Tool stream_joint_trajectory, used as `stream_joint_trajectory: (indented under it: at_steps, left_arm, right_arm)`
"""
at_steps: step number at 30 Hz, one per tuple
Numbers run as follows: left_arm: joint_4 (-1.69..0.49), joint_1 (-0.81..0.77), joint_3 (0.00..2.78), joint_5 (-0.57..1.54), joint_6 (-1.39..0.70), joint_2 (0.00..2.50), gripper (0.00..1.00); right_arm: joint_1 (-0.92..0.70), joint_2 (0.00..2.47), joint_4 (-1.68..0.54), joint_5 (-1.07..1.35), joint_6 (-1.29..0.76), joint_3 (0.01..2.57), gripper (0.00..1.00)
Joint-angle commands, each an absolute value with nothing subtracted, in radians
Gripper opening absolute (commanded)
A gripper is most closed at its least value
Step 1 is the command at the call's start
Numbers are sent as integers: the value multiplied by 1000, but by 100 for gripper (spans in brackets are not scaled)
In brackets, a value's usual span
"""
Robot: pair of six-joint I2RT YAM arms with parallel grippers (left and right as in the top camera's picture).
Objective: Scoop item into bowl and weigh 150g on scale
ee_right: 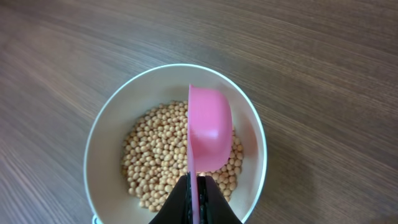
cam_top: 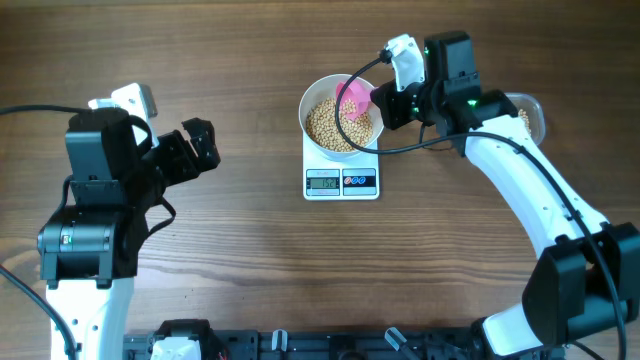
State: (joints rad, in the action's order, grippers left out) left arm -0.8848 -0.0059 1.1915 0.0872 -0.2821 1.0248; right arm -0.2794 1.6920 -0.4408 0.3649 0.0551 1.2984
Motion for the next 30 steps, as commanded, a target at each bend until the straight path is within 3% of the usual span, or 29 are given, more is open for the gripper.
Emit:
stream_joint_trajectory:
  at_steps: [1, 8, 21, 30]
  left_arm:
    - [-884, -1, 1210, 78, -269, 1029, 100]
    - [-884, -1, 1210, 78, -269, 1029, 100]
    - [-884, -1, 1210, 78, -269, 1029, 100]
    - [-884, -1, 1210, 78, -269, 1029, 100]
  right_arm:
    - [-282, 1716, -431, 347, 104, 1300, 4]
    - [-285, 1729, -427, 328, 210, 1300, 4]
    - [-393, 1758, -443, 329, 209, 1300, 4]
    - [-356, 1748, -452, 329, 128, 1303, 4]
